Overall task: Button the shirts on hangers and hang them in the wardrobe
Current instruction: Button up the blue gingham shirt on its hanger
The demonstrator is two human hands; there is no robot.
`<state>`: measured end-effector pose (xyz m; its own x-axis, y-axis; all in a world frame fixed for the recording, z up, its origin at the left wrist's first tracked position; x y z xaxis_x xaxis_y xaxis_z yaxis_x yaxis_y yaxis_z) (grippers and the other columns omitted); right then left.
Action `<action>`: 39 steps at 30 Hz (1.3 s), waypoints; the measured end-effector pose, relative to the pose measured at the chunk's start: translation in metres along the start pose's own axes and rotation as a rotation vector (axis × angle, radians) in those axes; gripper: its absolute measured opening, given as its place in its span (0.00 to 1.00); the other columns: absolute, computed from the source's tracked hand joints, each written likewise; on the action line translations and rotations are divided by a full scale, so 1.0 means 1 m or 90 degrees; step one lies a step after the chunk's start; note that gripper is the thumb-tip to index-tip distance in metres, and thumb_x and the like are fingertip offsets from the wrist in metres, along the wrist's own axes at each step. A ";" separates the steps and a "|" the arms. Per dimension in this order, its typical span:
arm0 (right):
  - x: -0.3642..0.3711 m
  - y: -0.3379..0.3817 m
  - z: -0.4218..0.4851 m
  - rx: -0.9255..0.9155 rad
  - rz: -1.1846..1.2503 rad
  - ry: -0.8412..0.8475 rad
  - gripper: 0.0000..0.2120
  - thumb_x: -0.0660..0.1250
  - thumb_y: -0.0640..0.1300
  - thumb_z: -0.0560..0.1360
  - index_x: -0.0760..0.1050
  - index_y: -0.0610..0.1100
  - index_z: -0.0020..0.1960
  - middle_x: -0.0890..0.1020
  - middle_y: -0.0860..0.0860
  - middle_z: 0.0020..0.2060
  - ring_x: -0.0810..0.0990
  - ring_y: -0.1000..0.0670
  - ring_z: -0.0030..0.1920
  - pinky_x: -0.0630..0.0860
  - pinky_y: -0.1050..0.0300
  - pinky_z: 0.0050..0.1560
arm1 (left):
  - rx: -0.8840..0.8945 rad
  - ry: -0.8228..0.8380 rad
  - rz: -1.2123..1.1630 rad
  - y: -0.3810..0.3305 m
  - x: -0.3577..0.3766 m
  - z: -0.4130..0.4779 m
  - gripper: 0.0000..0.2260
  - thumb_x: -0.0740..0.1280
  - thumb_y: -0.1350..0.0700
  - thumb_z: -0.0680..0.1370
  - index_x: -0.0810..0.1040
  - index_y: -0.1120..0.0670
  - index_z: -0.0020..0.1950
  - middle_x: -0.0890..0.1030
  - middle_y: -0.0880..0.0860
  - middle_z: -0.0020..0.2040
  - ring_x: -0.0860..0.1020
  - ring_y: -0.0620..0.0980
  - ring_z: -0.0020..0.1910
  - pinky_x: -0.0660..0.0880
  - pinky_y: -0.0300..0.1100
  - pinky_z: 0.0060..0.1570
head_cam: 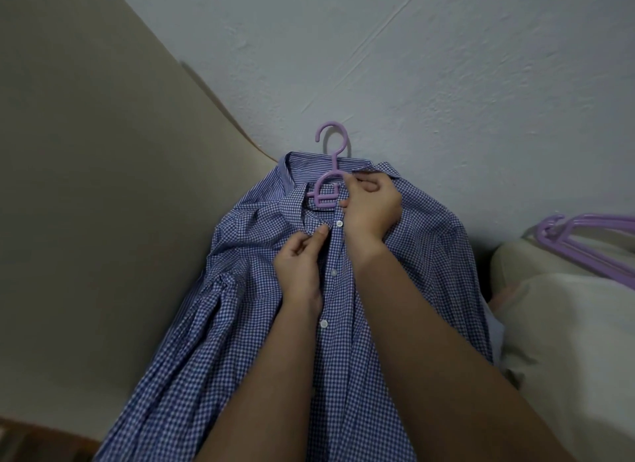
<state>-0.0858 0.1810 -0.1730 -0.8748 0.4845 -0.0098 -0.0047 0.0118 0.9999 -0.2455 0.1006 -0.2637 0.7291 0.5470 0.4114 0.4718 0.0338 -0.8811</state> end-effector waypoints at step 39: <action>-0.018 -0.057 -0.034 -0.131 0.043 0.230 0.07 0.76 0.42 0.72 0.78 0.50 0.40 0.84 0.47 0.42 0.84 0.47 0.42 0.82 0.41 0.45 | 0.178 -0.045 0.225 -0.018 0.003 -0.008 0.13 0.76 0.57 0.76 0.78 0.63 0.37 0.76 0.51 0.30 0.73 0.45 0.32 0.72 0.42 0.33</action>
<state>-0.0864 0.1418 -0.2293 -0.9899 0.1395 0.0233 -0.0054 -0.2018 0.9794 -0.2479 0.0951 -0.2445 0.7809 0.6211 0.0665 0.0412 0.0550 -0.9976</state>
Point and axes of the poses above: each hand's wrist, its own z-axis towards the middle knuckle, its own x-axis out of the palm, y = z × x, the point moved 10 cm from there along z, towards the middle knuckle
